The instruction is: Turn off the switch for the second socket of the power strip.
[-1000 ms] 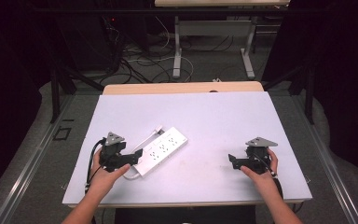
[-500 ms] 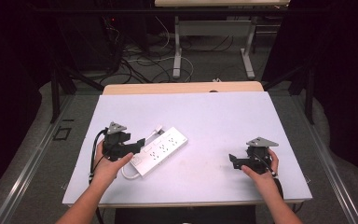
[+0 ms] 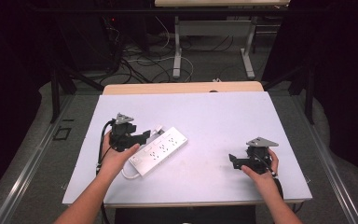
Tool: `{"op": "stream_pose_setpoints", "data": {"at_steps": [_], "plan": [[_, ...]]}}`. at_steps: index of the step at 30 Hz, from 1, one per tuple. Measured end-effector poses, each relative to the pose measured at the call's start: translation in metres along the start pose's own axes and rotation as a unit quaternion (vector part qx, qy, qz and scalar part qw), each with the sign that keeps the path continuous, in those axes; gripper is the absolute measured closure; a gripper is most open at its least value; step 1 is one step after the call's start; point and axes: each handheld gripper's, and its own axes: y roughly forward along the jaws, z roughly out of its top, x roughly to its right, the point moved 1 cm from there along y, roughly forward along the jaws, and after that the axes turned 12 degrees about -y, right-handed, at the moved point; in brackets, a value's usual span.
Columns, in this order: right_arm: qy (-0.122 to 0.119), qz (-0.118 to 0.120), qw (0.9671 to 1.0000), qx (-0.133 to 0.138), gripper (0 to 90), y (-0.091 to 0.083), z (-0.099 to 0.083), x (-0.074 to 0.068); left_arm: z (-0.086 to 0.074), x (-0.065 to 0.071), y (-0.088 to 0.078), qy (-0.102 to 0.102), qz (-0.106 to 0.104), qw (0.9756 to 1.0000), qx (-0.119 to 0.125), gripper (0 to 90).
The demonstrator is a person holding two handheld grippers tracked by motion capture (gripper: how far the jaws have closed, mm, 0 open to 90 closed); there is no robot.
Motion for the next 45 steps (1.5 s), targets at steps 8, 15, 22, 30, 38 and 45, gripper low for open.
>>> {"op": "stream_pose_setpoints", "data": {"at_steps": [8, 15, 22, 30, 38, 45], "plan": [[0.001, 0.000, 1.0000, 0.000, 5.5, 0.000, 0.000, 0.000, 0.006, 0.008, 0.015, 0.002, -0.007, 1.0000, -0.007, 37.7], [0.001, 0.000, 1.0000, 0.000, 5.5, 0.000, -0.001, 0.001, 0.009, 0.015, 0.028, -0.007, -0.016, 0.9998, -0.005, 42.4], [0.001, -0.001, 1.0000, 0.000, 5.7, 0.000, -0.001, 0.002, 0.011, 0.019, 0.041, -0.006, -0.010, 0.9997, -0.021, 46.6], [0.004, 0.004, 1.0000, 0.000, 6.3, 0.001, -0.001, 0.002, 0.012, 0.016, 0.053, -0.020, -0.007, 0.9983, -0.055, 52.2], [0.006, 0.006, 1.0000, -0.002, 6.5, 0.001, -0.002, 0.002, 0.011, 0.012, 0.063, -0.044, 0.003, 0.9958, -0.080, 56.4], [0.007, 0.007, 0.9999, -0.002, 6.7, 0.001, -0.002, 0.002, 0.010, 0.011, 0.071, -0.051, 0.009, 0.9939, -0.098, 64.9]]}}
